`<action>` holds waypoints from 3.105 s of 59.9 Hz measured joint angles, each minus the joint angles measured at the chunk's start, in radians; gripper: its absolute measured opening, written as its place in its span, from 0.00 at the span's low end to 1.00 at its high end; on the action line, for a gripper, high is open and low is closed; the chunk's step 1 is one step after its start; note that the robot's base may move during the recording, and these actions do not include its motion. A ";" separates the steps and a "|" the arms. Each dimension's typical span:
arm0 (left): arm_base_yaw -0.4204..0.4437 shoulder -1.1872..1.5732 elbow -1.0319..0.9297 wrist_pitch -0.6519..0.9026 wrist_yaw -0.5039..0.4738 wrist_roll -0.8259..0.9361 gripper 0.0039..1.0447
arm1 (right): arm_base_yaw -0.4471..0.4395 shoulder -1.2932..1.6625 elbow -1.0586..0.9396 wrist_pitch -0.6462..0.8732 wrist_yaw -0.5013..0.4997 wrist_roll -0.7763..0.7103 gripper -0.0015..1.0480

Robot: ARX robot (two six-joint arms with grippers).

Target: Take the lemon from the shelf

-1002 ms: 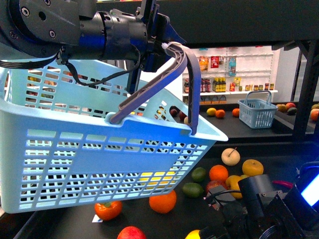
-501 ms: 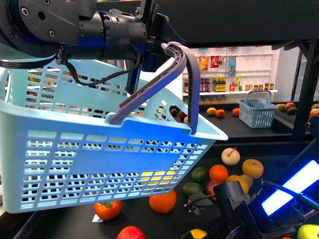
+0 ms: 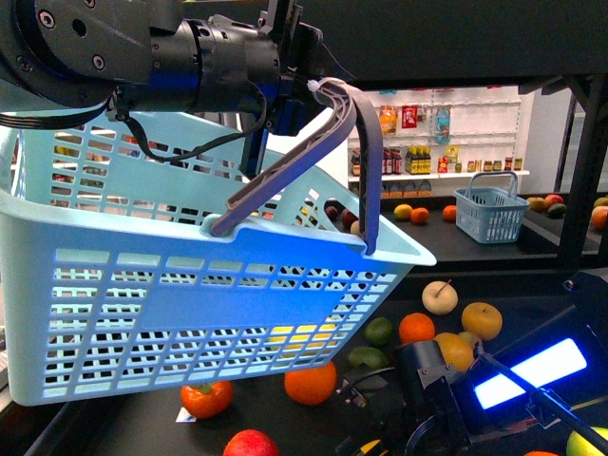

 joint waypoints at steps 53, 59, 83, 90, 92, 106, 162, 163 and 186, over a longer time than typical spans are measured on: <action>0.000 0.000 0.000 0.000 0.000 -0.001 0.07 | -0.033 0.000 -0.028 -0.180 -0.013 -0.082 0.93; 0.000 0.000 0.000 0.000 0.000 0.000 0.07 | -0.035 0.003 -0.008 -0.225 0.011 -0.098 0.93; 0.000 0.000 0.000 0.000 0.000 0.000 0.07 | -0.043 0.011 0.008 -0.190 0.017 -0.071 0.93; 0.000 0.000 0.000 0.000 0.000 0.000 0.07 | -0.041 0.017 0.023 -0.168 0.035 -0.050 0.93; 0.000 0.000 0.000 0.000 0.000 0.000 0.07 | -0.040 0.018 0.029 -0.154 0.040 -0.039 0.93; 0.000 0.000 0.000 0.000 0.000 0.000 0.07 | -0.038 0.028 0.072 -0.136 0.066 -0.017 0.93; 0.000 0.000 0.000 0.000 0.000 0.000 0.07 | -0.029 0.083 0.156 -0.154 0.092 0.004 0.63; 0.000 0.000 0.000 0.000 0.000 0.000 0.07 | -0.029 0.083 0.154 -0.151 0.092 0.004 0.63; 0.000 0.000 0.000 0.000 0.000 0.000 0.07 | -0.137 -0.153 -0.124 0.039 0.080 0.040 0.63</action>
